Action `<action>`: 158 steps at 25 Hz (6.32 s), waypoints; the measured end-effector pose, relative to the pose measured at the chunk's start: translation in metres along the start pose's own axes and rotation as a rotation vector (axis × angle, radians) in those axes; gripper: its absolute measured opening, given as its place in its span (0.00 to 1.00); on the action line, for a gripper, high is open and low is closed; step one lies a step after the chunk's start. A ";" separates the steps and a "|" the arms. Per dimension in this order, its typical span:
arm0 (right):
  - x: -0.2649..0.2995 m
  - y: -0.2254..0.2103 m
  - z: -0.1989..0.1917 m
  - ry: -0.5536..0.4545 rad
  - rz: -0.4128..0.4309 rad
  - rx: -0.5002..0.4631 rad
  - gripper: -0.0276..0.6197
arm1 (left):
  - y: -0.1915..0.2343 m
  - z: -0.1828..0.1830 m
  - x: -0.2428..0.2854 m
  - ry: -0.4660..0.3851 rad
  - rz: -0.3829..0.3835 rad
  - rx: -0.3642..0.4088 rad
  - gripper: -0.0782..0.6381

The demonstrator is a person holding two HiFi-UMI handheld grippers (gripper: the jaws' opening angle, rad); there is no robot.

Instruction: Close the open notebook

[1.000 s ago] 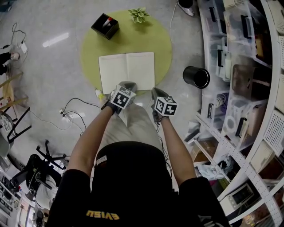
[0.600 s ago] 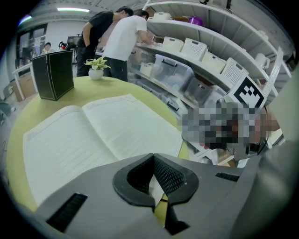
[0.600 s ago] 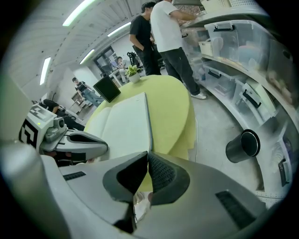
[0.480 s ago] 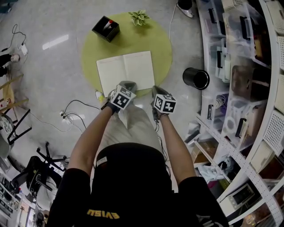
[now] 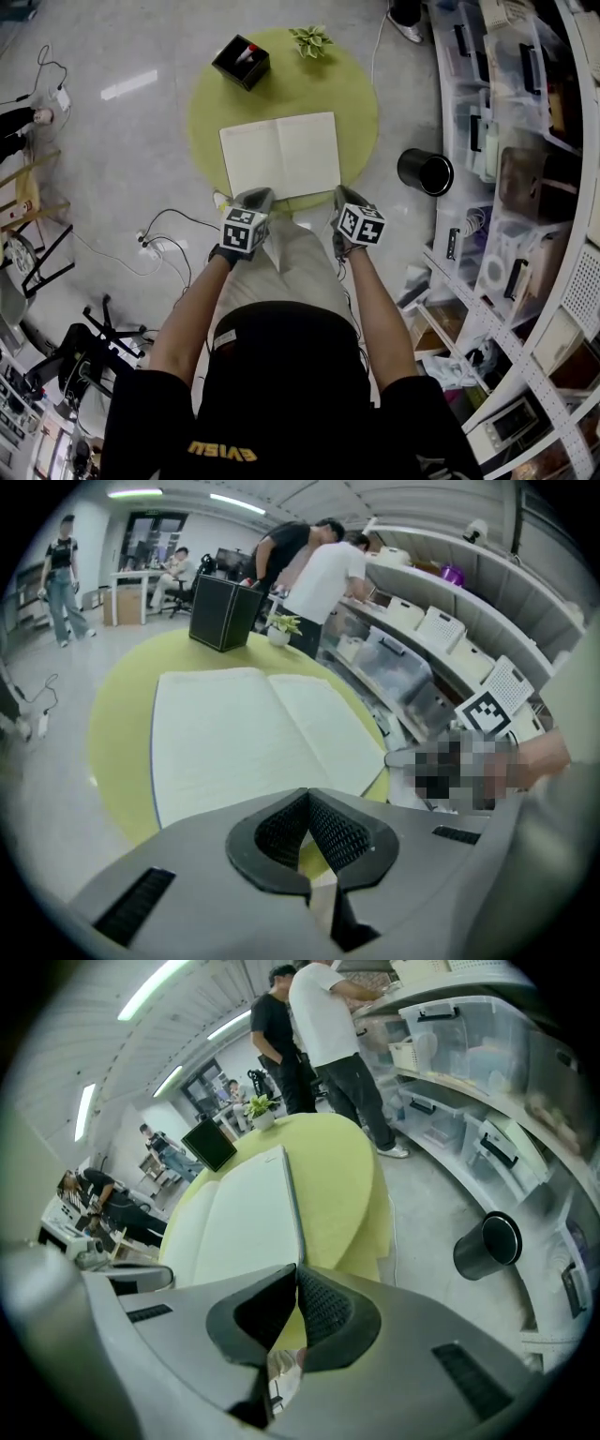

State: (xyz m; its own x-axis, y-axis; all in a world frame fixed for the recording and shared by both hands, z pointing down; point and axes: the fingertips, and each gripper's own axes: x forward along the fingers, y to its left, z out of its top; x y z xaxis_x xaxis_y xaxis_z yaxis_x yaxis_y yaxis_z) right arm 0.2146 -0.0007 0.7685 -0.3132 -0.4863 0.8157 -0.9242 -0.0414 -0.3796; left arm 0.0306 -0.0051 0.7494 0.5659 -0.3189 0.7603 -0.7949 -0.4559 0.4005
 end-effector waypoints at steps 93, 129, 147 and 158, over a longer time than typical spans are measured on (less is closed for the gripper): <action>-0.068 0.058 0.019 -0.067 0.019 -0.127 0.06 | 0.014 -0.004 0.006 0.200 -0.007 0.058 0.13; -0.089 0.124 0.025 -0.096 -0.050 -0.096 0.06 | 0.072 0.002 -0.046 0.112 -0.049 -0.032 0.13; -0.089 0.160 0.020 -0.080 0.004 -0.130 0.06 | 0.100 0.000 -0.062 0.125 -0.043 -0.060 0.13; -0.086 0.177 0.016 -0.063 0.042 -0.175 0.06 | 0.103 -0.003 -0.063 0.122 -0.053 -0.072 0.13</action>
State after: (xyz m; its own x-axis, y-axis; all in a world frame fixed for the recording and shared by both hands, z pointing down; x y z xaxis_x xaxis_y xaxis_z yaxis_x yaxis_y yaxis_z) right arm 0.0809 0.0196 0.6241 -0.3432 -0.5386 0.7695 -0.9362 0.1302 -0.3264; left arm -0.0876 -0.0296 0.7444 0.5800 -0.1909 0.7919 -0.7809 -0.4074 0.4736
